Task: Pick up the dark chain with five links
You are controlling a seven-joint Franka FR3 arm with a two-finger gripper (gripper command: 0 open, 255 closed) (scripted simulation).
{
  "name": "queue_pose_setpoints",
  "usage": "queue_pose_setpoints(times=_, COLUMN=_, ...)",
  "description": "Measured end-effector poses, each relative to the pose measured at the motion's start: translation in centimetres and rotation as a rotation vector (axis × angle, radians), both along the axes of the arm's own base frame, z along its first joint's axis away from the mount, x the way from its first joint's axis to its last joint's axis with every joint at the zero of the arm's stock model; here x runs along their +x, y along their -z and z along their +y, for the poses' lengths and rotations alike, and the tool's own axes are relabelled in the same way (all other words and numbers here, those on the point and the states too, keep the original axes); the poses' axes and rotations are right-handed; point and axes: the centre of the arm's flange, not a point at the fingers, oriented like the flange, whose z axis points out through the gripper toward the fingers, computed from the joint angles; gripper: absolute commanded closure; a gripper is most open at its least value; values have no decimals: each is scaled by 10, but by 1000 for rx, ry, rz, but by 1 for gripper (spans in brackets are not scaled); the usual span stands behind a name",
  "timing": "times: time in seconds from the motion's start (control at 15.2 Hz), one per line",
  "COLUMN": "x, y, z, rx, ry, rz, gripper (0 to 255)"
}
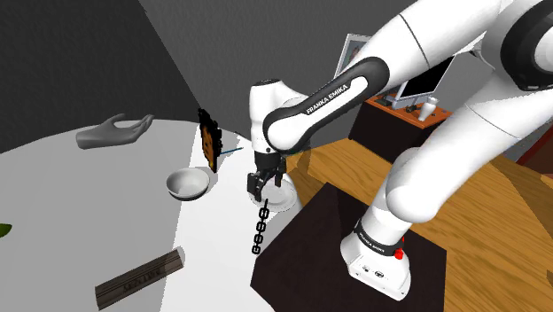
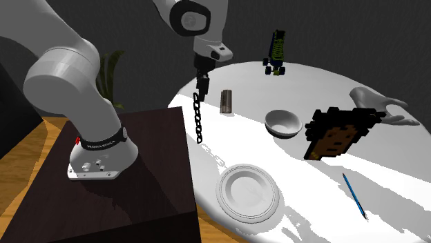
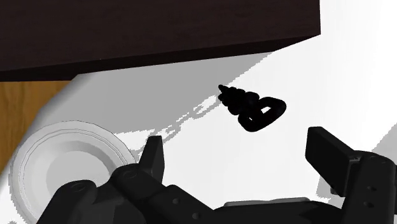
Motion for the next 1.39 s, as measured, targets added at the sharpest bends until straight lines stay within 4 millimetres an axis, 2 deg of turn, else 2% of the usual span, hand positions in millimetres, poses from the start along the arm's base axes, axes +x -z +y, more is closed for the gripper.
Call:
queue_pose_setpoints(times=0.26, x=4, y=46, z=13, rx=6, ry=23, rz=24, gripper=0)
queue_pose_setpoints(times=0.79, x=4, y=91, z=19, rx=7, ry=28, rz=28, gripper=0)
queue_pose_setpoints(times=0.86, x=4, y=92, z=19, rx=7, ry=28, rz=28, gripper=255)
queue_pose_setpoints(times=1.39, x=4, y=93, z=18, rx=8, ry=28, rz=27, gripper=255)
